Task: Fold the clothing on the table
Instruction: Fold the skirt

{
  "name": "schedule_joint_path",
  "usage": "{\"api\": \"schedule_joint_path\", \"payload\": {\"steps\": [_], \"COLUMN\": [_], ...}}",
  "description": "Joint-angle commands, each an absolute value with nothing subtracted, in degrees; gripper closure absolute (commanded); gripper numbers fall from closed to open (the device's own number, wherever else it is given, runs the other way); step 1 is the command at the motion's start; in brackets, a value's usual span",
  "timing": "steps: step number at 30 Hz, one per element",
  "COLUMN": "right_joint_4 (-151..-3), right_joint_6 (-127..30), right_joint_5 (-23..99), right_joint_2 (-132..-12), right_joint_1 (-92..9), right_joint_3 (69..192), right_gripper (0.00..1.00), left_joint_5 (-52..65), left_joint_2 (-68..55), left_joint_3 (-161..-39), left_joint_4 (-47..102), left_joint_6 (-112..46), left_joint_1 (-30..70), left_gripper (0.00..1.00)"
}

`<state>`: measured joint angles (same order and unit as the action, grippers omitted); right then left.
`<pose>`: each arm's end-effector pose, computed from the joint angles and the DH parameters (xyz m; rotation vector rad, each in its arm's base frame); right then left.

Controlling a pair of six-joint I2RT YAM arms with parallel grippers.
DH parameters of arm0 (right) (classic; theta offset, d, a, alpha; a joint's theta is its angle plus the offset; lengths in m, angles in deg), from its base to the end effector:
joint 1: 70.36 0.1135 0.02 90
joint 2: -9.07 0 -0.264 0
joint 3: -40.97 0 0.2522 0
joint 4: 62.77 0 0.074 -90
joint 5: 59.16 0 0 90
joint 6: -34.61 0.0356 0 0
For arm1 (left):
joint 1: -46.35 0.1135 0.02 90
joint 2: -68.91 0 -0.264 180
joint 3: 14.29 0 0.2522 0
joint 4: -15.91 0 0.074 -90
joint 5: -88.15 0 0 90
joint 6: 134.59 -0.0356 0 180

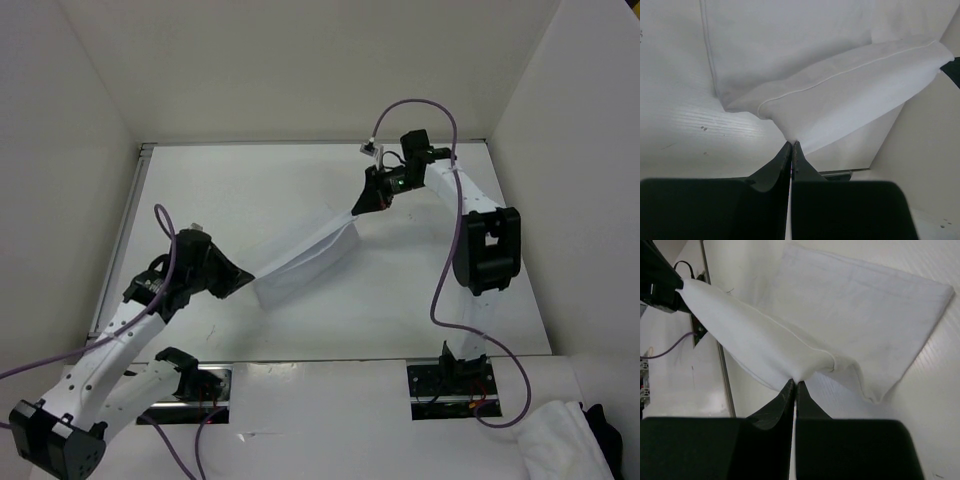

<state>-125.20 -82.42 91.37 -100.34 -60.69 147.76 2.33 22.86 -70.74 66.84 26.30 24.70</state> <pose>0.3874 0.0975 0.2680 -0.9997 2.0767 1.2422 0.1553 -0.0644 0.2779 -0.9841 2.2464 -0.8782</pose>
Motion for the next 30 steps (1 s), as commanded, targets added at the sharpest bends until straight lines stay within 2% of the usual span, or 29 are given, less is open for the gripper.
{"api": "schedule_joint_path", "payload": {"steps": [1, 4, 14, 17, 18, 20, 21, 22, 23, 24, 25, 26, 27, 28, 30], "right_joint_4": [-120.64, -121.88, -114.24, -112.14, -111.35, -111.34, -110.21, -109.59, -108.97, -105.92, -103.54, -101.60, -99.76, -99.74, -102.00], "right_joint_6": [-78.15, -76.92, -68.58, -65.68, -64.98, -63.31, -62.78, -62.16, -62.16, -61.03, -59.71, -57.87, -57.85, -58.37, -62.05], "right_joint_5": [91.93, 93.42, 90.26, 88.86, 88.85, 88.15, 88.15, 88.15, 88.67, 89.46, 89.46, 89.46, 88.86, 88.24, 86.48], "right_joint_2": [-105.62, -110.81, -116.35, -118.45, -118.99, -120.91, -121.45, -121.45, -121.45, -120.41, -119.09, -115.95, -114.44, -113.20, -110.47], "right_joint_1": [-60.35, -60.34, -59.29, -59.29, -59.29, -58.77, -58.76, -58.76, -58.76, -58.76, -59.37, -59.38, -59.38, -59.38, -59.38], "right_joint_3": [152.19, 155.88, 159.57, 160.99, 161.77, 163.35, 163.36, 163.97, 163.98, 163.98, 161.80, 160.91, 160.20, 159.41, 158.88], "right_gripper": [0.99, 0.99, 0.99, 0.99, 0.96, 0.79, 0.58, 0.52, 0.46, 0.28, 0.18, 0.06, 0.01, 0.01, 0.01], "left_joint_5": [0.17, -0.45, -3.70, -3.70, -4.31, -4.92, -4.93, -6.24, -7.03, -7.91, -9.31, -9.85, -10.37, -10.38, -11.08], "left_joint_2": [20.93, 16.98, 8.18, 5.81, 4.41, 2.73, 0.72, -0.25, -1.22, -2.80, -3.34, -3.34, -3.86, -3.87, -3.87], "left_joint_3": [-70.85, -70.85, -73.13, -73.66, -74.36, -75.58, -76.38, -77.43, -80.40, -82.26, -84.10, -85.95, -87.62, -90.25, -91.06], "left_joint_4": [65.63, 64.13, 62.72, 62.10, 61.58, 60.78, 60.09, 59.39, 59.38, 59.38, 59.38, 59.38, 59.38, 59.38, 60.08], "left_joint_6": [29.05, 29.59, 25.73, 23.54, 22.83, 21.34, 19.50, 18.18, 17.03, 14.85, 13.78, 12.64, 11.15, 10.61, 10.00], "left_joint_1": [24.72, 24.72, 28.32, 29.91, 30.69, 31.49, 32.45, 33.59, 34.12, 34.65, 34.66, 35.53, 36.14, 36.15, 36.15], "left_gripper": [1.00, 1.00, 1.00, 0.95, 0.90, 0.80, 0.72, 0.55, 0.47, 0.39, 0.34, 0.32, 0.31, 0.30, 0.24]}}
